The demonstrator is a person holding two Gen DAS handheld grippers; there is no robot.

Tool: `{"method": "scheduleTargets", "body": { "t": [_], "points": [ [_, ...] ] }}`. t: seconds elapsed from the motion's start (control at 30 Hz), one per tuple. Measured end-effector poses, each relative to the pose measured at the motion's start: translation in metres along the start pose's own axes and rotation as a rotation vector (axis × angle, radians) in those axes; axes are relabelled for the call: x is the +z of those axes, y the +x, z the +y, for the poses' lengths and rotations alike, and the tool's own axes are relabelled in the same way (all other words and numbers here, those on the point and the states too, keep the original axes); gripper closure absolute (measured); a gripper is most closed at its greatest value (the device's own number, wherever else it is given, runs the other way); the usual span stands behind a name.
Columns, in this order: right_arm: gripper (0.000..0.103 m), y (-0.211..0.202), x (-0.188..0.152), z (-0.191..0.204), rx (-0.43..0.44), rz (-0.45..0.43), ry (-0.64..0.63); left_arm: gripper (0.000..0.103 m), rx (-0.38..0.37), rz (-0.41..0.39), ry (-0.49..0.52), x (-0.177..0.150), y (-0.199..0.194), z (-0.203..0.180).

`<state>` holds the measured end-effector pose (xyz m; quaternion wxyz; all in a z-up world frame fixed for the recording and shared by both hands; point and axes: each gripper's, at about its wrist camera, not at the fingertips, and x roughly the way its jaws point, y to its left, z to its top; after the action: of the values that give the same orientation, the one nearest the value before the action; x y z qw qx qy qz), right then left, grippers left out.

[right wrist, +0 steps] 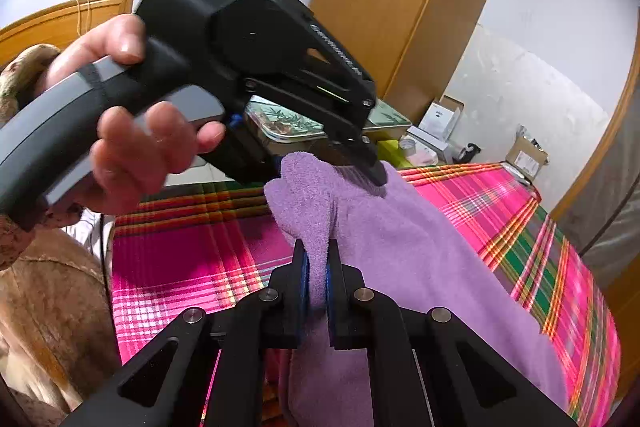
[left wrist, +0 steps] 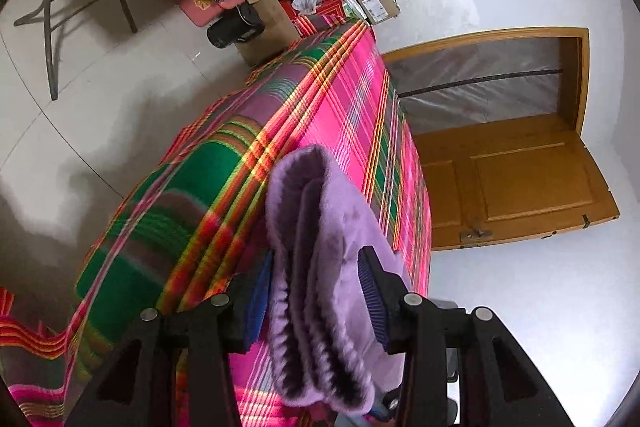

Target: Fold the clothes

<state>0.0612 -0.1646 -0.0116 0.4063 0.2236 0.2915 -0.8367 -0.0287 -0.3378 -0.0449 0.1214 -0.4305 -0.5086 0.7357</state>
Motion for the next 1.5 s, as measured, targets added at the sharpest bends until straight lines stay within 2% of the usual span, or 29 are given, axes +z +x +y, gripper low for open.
{"method": "scheduleTargets", "body": {
  "t": [0.1, 0.17, 0.2, 0.6, 0.93, 1.13, 1.23, 1.27, 1.5],
  "points": [
    [0.095, 0.002, 0.0, -0.001, 0.006, 0.008, 0.008, 0.068, 0.012, 0.011, 0.008, 0.004, 0.006, -0.004],
    [0.095, 0.002, 0.0, -0.001, 0.008, 0.019, 0.012, 0.081, 0.015, 0.014, 0.014, 0.006, 0.008, -0.007],
    [0.095, 0.003, 0.0, -0.001, 0.009, 0.023, 0.013, 0.083, 0.018, 0.015, 0.018, 0.007, 0.009, -0.007],
    [0.095, 0.008, 0.002, 0.001, 0.022, 0.034, 0.022, 0.088, 0.053, -0.008, 0.07, 0.008, 0.0, -0.009],
    [0.095, 0.016, 0.006, 0.003, 0.044, 0.05, 0.032, 0.098, 0.062, -0.06, 0.104, 0.011, -0.01, -0.01],
    [0.095, 0.016, 0.005, -0.005, 0.046, 0.041, 0.06, 0.095, 0.057, -0.055, 0.086, 0.01, -0.013, -0.005],
    [0.095, 0.015, 0.004, -0.006, 0.046, 0.039, 0.061, 0.07, 0.061, -0.046, 0.058, 0.008, -0.02, 0.003],
    [0.095, 0.015, 0.005, -0.005, 0.045, 0.038, 0.06, 0.067, 0.062, -0.043, 0.041, 0.007, -0.022, 0.006],
    [0.096, 0.009, 0.002, -0.006, 0.041, 0.023, 0.075, 0.062, 0.044, -0.008, -0.011, 0.001, -0.024, 0.02]
  ]
}}
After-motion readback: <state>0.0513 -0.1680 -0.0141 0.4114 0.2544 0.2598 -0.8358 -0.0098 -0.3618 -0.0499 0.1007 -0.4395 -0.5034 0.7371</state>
